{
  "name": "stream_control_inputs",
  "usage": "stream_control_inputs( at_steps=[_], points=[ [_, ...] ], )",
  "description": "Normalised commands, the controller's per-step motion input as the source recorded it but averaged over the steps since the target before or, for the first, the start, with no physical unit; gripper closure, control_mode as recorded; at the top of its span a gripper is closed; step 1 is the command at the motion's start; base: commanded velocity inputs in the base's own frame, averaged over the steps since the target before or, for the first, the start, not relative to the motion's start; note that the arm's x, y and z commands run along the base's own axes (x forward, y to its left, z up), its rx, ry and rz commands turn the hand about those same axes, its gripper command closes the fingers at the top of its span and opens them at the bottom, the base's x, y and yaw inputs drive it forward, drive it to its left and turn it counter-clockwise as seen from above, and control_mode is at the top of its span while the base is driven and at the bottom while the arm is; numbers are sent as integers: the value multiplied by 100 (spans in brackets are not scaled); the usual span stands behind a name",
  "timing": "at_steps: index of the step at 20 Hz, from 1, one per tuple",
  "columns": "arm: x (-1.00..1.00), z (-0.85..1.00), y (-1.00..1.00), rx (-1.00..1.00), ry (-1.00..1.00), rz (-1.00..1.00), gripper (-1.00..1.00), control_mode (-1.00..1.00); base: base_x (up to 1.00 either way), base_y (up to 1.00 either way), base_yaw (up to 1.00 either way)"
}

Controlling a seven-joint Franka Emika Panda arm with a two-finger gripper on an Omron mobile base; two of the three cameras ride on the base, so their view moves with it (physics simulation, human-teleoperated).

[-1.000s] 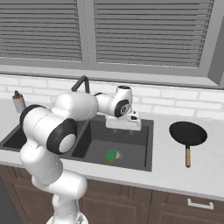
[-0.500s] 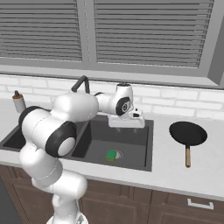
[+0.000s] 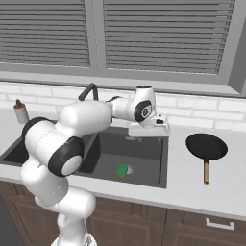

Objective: Pick the pan and sponge and place them into the sink. Then turn on the water.

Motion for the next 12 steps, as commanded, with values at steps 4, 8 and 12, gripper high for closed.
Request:
stream_control_inputs(
  at_steps=[4,8,12],
  points=[
    [-14,23,-56,0,2,-4,-100,-100,0,0,0],
    [-19,15,-40,0,1,-4,-100,-100,0,0,0],
    [-11,5,-29,0,2,-2,-100,-100,0,0,0]
  ],
)
